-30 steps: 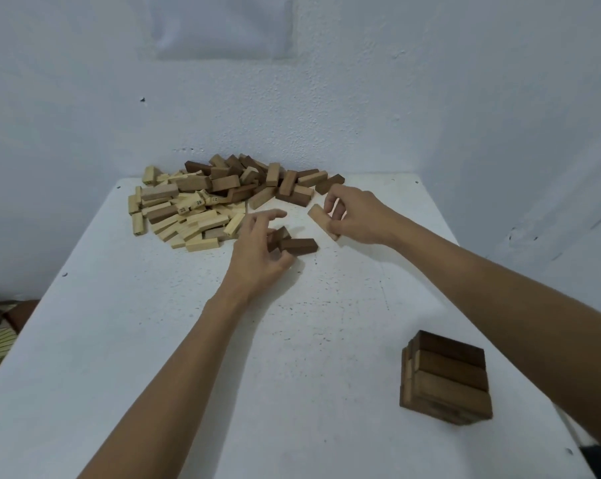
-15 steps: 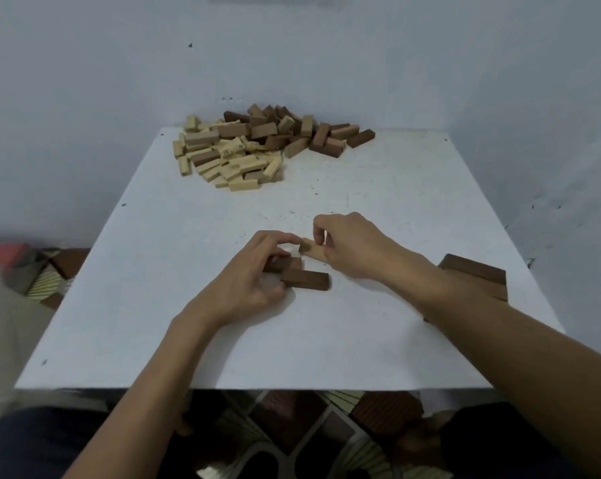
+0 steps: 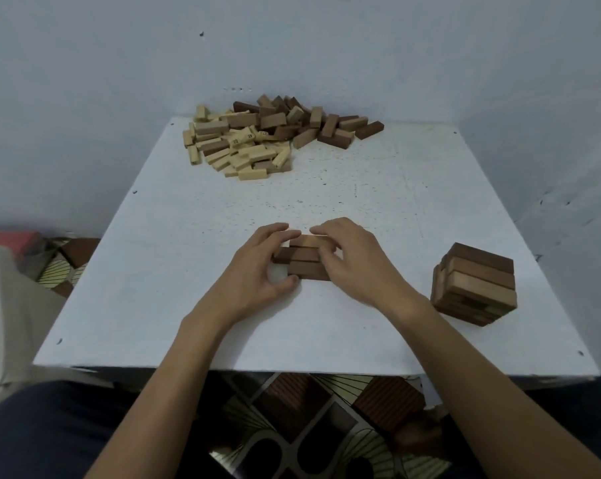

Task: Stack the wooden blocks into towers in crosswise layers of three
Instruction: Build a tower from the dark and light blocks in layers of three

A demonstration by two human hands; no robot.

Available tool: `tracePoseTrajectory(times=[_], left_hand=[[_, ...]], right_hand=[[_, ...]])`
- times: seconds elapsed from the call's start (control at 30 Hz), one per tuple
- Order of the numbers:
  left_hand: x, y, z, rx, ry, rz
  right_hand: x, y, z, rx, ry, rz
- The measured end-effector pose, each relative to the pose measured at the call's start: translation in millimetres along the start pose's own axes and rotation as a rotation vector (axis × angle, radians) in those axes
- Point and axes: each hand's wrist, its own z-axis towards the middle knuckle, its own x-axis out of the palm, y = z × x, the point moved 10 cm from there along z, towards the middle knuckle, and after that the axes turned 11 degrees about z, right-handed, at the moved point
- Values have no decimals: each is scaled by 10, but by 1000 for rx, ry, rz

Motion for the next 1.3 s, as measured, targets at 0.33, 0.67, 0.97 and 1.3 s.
tracePoseTrajectory(times=[0.33, 0.67, 0.97, 1.3], left_hand=[[47, -174, 115, 79, 110, 72], [-13, -1, -1, -18, 166, 69], [60, -141, 115, 44, 259, 45], [59, -148, -75, 50, 183, -16]], right_hand=[[35, -84, -164, 0, 150, -125], [-1, -79, -325, -25, 64, -100], [75, -23, -319, -9, 152, -105], [82, -128, -349, -19, 218, -38]])
